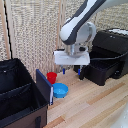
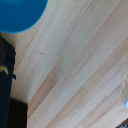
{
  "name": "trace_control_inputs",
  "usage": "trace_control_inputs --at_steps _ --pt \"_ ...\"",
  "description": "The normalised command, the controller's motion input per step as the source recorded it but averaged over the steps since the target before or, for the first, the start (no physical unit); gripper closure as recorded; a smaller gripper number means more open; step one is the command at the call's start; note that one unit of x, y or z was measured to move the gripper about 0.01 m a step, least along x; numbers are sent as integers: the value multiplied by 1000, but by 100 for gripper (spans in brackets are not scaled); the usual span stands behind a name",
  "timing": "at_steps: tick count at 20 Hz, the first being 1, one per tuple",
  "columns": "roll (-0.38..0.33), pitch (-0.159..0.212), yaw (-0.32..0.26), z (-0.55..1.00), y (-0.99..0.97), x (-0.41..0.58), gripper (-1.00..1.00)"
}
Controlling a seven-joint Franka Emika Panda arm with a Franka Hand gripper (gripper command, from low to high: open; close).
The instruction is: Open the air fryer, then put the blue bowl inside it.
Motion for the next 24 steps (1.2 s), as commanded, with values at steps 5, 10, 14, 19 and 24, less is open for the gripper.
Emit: trace_control_inputs --at_steps 5,10,14,19,24 --pt "-187 -15 235 -340 45 79 -100" --pt "-222 -18 259 -309 0 37 -100" --pt "-156 -30 247 -403 0 46 -100" --pt "-15 -82 229 -415 -16 123 -100" --pt "28 -161 176 -334 -83 141 -100"
